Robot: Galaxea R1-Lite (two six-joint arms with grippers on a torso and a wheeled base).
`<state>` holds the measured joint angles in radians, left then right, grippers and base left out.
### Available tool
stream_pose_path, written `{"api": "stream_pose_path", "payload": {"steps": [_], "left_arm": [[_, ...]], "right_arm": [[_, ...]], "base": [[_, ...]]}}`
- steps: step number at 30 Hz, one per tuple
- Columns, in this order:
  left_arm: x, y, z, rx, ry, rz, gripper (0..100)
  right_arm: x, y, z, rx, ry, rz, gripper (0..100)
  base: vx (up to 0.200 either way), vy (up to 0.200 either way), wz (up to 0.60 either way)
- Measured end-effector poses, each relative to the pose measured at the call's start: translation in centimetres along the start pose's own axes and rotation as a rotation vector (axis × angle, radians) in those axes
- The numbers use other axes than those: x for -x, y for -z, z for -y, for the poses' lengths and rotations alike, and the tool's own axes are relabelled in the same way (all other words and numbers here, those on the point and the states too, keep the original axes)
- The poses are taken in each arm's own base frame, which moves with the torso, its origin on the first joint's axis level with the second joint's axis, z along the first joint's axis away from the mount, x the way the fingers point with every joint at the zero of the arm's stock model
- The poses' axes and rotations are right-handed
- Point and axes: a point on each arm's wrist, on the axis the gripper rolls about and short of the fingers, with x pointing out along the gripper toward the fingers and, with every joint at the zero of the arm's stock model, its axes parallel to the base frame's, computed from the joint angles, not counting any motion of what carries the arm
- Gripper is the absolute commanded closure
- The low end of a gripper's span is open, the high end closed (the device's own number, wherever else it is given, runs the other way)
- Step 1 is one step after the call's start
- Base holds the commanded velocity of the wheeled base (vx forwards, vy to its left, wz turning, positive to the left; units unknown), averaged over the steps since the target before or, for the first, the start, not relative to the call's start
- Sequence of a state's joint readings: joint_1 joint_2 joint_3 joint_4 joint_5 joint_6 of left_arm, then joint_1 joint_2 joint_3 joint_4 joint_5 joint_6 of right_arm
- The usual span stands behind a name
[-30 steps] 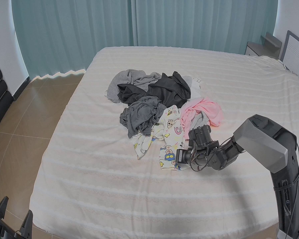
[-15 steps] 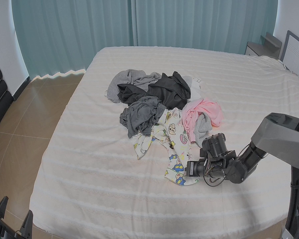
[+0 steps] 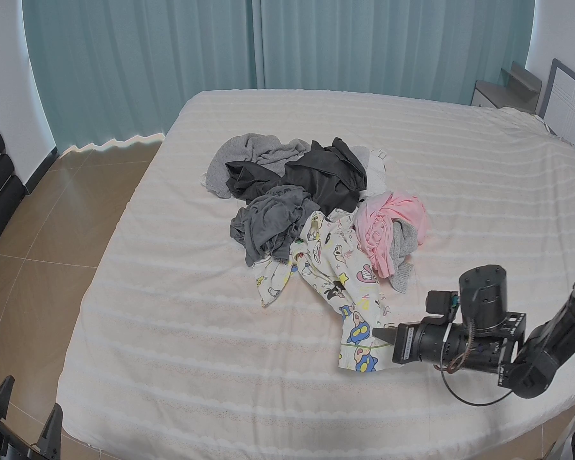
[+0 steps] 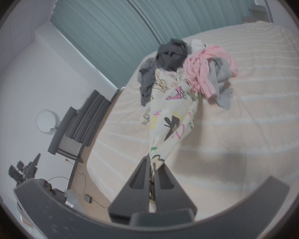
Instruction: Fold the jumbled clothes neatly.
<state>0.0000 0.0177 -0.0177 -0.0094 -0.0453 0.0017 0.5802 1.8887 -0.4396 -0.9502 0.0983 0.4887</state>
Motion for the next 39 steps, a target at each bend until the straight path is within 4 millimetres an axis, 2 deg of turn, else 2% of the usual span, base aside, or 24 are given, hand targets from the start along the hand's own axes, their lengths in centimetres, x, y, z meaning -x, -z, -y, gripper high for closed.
{"api": "stream_pose_path", "payload": {"steps": [4, 9, 12, 15, 21, 28, 33, 39], "left_arm": [[0.4, -1.5, 0.0, 0.046, 0.013, 0.064, 0], [1.9, -6.6, 0.2, 0.046, 0.102, 0.191, 0], [2.2, -8.8, 0.4, -0.003, 0.199, 0.214, 0], [1.6, -10.1, 0.6, -0.059, 0.297, 0.18, 0], [-2.4, -10.6, 0.7, -0.141, 0.384, -0.012, 0], [-7.6, -9.5, 1.0, -0.155, 0.516, -0.276, 0], [-11.6, -8.4, 2.3, -0.167, 0.65, -0.415, 0], [-15.7, -6.9, 4.0, -0.179, 0.722, -0.47, 0]], "right_arm": [[2.4, -0.7, -1.1, 0.012, -0.061, 0.052, 100], [5.0, -1.7, -2.6, 0.032, -0.153, 0.118, 100], [6.2, -2.2, -3.4, 0.045, -0.199, 0.153, 100], [7.5, -2.9, -4.4, 0.06, -0.248, 0.193, 100], [10.0, -4.7, -6.5, 0.084, -0.327, 0.241, 100], [13.0, -7.4, -9.4, 0.123, -0.431, 0.315, 100], [15.0, -9.1, -11.1, 0.145, -0.498, 0.381, 100], [16.6, -10.3, -12.4, 0.157, -0.558, 0.435, 100]], "base": [[0.0, 0.0, 0.0], [0.0, 0.0, 0.0], [0.0, 0.0, 0.0], [0.0, 0.0, 0.0], [0.0, 0.0, 0.0], [0.0, 0.0, 0.0], [0.0, 0.0, 0.0], [0.0, 0.0, 0.0]]}}
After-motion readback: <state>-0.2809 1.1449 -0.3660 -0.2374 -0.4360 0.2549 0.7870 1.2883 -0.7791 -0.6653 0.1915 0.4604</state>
